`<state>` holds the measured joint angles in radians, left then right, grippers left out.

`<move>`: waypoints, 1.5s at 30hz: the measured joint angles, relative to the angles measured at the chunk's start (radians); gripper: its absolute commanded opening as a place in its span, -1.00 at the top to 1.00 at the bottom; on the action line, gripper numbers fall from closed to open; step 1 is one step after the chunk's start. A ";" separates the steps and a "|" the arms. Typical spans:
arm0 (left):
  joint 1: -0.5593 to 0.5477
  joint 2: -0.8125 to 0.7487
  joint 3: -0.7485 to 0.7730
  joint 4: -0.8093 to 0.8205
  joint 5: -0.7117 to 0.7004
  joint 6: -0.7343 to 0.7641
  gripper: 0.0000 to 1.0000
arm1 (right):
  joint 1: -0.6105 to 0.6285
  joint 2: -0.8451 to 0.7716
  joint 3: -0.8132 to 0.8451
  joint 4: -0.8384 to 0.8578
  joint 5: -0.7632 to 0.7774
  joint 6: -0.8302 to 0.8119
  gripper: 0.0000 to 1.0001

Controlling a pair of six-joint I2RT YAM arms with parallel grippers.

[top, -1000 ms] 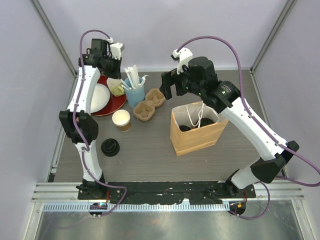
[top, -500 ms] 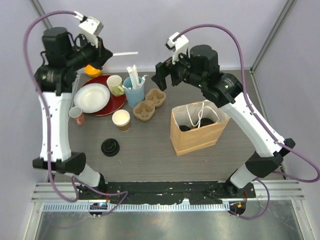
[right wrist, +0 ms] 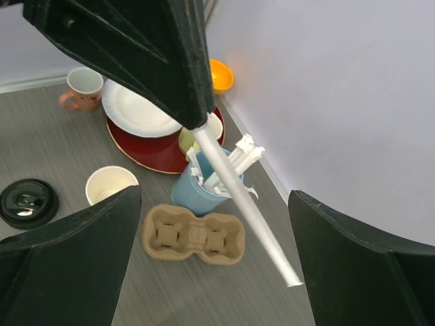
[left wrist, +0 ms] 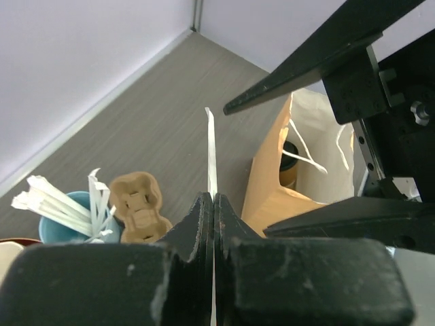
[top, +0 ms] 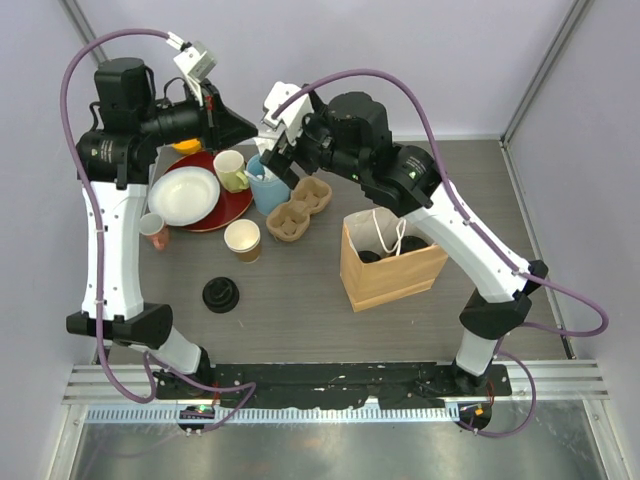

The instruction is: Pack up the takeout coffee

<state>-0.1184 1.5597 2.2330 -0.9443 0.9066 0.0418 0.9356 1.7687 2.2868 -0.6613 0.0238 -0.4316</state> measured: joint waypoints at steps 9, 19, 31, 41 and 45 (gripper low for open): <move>-0.001 0.011 -0.002 -0.045 0.152 0.018 1.00 | -0.007 0.004 0.000 -0.060 0.043 -0.095 -0.07; -0.001 0.012 -0.002 -0.038 0.205 0.013 0.90 | -0.017 0.039 0.027 -0.135 0.050 -0.092 0.98; -0.005 0.011 -0.018 0.111 0.095 -0.159 -1.00 | -0.161 -0.067 -0.068 -0.134 0.033 0.199 0.98; -0.005 0.011 -0.076 0.163 0.028 -0.206 -0.99 | -0.303 -0.466 -0.525 0.049 -0.173 0.501 0.99; -0.005 0.010 -0.085 0.165 0.028 -0.203 -1.00 | -0.294 -0.569 -0.735 0.123 -0.196 0.554 0.98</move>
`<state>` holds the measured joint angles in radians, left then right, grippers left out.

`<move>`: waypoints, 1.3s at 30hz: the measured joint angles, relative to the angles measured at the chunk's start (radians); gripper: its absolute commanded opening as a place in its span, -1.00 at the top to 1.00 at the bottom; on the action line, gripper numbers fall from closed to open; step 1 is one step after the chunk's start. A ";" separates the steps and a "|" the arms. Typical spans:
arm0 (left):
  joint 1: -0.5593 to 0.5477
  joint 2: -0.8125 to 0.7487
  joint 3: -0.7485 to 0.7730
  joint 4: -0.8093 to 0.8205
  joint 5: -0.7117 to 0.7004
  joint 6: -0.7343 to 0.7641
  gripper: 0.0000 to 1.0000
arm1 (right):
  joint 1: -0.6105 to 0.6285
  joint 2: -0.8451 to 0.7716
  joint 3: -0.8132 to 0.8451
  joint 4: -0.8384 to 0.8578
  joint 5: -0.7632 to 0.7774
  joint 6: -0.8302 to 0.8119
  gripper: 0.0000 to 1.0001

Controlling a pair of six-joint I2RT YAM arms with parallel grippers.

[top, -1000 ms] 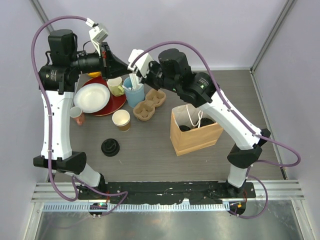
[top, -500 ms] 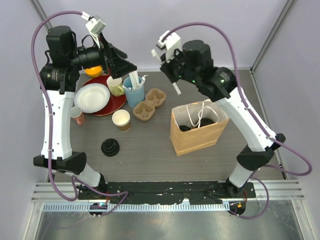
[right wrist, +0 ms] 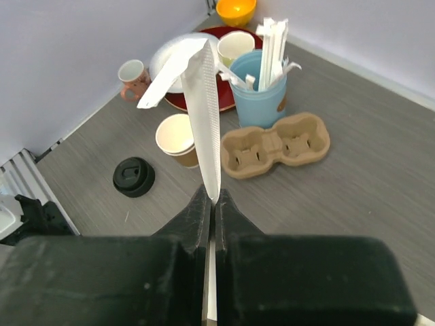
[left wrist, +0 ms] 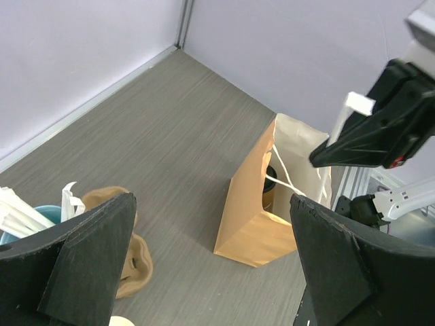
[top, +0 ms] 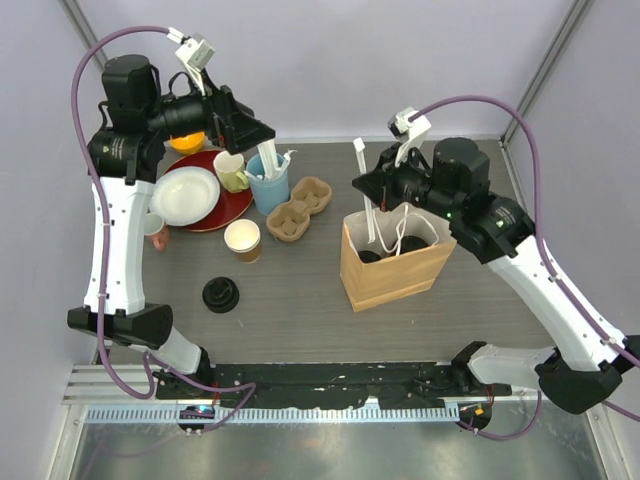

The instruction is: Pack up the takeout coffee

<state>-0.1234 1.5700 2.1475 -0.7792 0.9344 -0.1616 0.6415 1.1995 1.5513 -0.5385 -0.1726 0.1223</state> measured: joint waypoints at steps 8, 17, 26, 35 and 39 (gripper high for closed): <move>0.000 -0.004 -0.024 -0.001 -0.001 0.013 -1.00 | -0.002 0.029 -0.142 0.056 -0.015 0.024 0.98; 0.000 -0.004 -0.027 -0.010 -0.011 0.044 -1.00 | -0.002 0.019 -0.260 0.077 -0.020 0.034 0.22; 0.000 -0.004 -0.027 -0.014 -0.011 0.066 -0.99 | -0.002 -0.036 -0.312 0.079 -0.004 0.068 -0.27; -0.001 -0.002 -0.097 -0.048 -0.182 0.077 -0.38 | -0.002 -0.067 -0.241 0.079 0.031 0.068 -0.35; -0.001 0.071 -0.102 -0.119 -0.351 0.117 -0.06 | -0.003 -0.009 -0.116 0.084 0.033 0.063 -0.35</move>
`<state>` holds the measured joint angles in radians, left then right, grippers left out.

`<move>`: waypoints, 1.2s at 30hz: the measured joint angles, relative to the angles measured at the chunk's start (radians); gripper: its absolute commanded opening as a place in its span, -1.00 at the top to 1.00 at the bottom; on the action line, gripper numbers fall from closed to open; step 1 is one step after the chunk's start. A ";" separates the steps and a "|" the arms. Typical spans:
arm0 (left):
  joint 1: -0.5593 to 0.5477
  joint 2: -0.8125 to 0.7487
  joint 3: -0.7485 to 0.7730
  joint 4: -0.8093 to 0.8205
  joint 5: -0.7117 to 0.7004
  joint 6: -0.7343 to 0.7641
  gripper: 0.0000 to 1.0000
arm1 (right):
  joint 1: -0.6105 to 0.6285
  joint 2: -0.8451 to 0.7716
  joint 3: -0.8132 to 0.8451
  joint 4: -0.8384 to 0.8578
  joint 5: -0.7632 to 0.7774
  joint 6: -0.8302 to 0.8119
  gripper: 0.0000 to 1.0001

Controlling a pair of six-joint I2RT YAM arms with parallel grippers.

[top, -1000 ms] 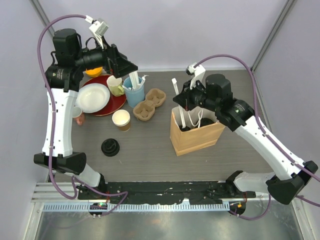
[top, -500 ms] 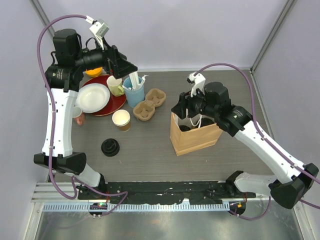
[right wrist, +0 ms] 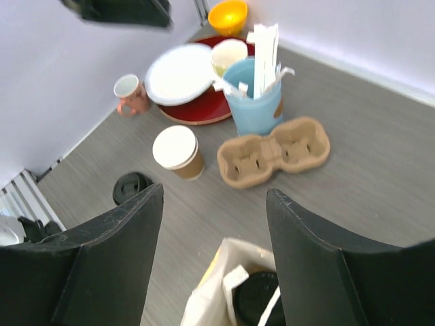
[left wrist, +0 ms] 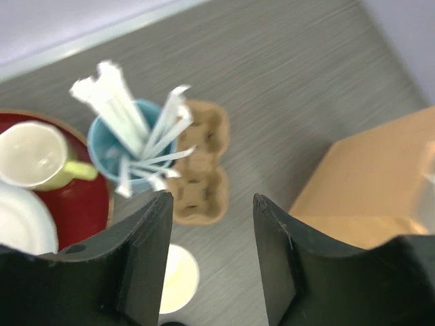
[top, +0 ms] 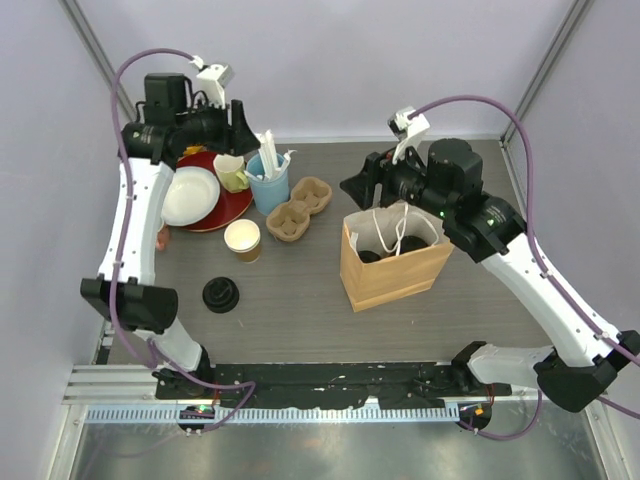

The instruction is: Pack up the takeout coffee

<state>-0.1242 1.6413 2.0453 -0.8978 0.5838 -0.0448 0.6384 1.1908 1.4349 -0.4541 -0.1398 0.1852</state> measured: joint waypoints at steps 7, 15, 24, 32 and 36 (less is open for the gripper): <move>-0.002 0.192 0.000 -0.074 -0.233 0.090 0.06 | -0.001 0.060 0.100 0.023 -0.001 -0.018 -0.35; -0.003 0.289 0.001 -0.154 -0.331 0.140 -0.02 | -0.001 0.066 0.097 0.016 0.000 -0.020 -0.35; -0.006 0.356 0.069 -0.162 -0.322 0.127 0.28 | -0.002 0.064 0.090 0.012 0.015 -0.019 -0.35; -0.007 0.413 0.093 -0.170 -0.321 0.129 0.46 | -0.006 0.055 0.090 0.010 0.026 -0.019 -0.35; -0.007 0.426 0.107 -0.169 -0.319 0.129 0.60 | -0.006 0.050 0.090 0.005 0.027 -0.019 -0.35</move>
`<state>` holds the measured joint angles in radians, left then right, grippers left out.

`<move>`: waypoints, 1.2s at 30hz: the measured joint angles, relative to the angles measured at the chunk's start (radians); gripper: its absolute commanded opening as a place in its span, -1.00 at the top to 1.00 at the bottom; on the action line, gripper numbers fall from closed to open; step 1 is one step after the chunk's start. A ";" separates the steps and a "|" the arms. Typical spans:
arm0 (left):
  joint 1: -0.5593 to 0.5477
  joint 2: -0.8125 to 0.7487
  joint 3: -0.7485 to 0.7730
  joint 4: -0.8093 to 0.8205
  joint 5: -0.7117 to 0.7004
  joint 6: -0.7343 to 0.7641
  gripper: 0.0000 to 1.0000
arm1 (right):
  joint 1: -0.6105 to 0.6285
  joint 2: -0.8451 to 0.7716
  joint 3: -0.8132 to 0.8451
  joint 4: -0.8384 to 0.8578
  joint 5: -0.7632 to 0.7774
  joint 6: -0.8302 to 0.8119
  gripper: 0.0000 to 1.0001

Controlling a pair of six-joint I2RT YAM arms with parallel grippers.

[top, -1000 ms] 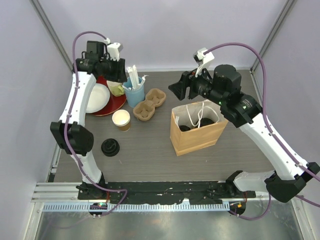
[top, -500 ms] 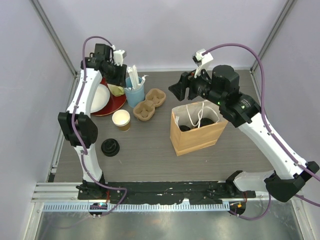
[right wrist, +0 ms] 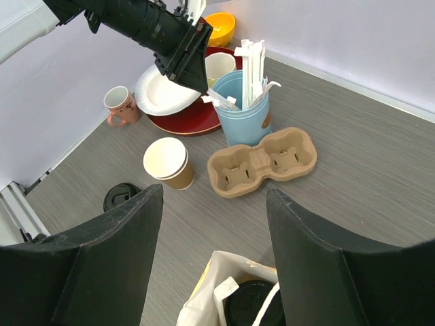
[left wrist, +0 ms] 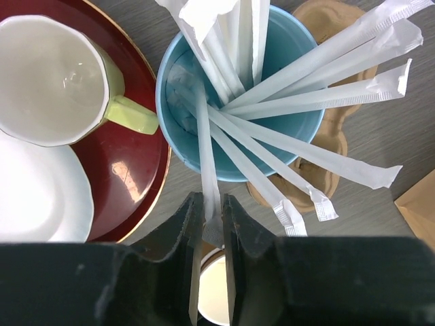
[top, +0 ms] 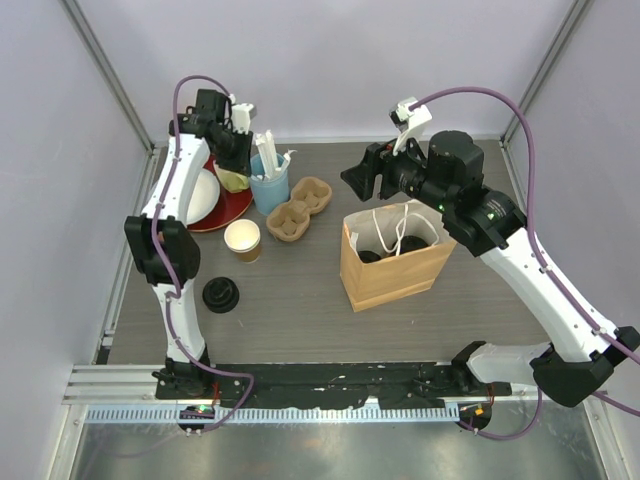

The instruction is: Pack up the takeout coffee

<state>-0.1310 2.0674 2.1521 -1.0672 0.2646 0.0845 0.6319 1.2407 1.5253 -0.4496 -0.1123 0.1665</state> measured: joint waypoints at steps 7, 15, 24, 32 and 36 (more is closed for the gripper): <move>-0.001 0.010 0.026 0.000 0.001 0.002 1.00 | -0.001 -0.001 0.000 -0.004 0.003 0.000 -0.35; -0.005 0.014 0.058 0.003 -0.006 0.019 1.00 | -0.001 0.000 0.002 -0.017 0.003 0.002 -0.35; -0.006 -0.005 0.270 -0.130 -0.055 0.123 1.00 | -0.001 0.053 0.108 -0.065 -0.027 -0.036 -0.26; -0.005 -0.317 0.227 -0.182 -0.017 0.220 1.00 | 0.015 0.248 0.387 -0.121 -0.089 -0.209 -0.25; -0.006 -0.488 0.216 -0.188 0.120 0.247 1.00 | 0.056 0.365 0.516 -0.144 -0.118 -0.330 -0.29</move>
<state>-0.1368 1.5791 2.3684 -1.2556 0.3847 0.3313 0.6880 1.6058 2.0415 -0.5934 -0.2306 -0.1631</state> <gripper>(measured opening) 0.011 0.625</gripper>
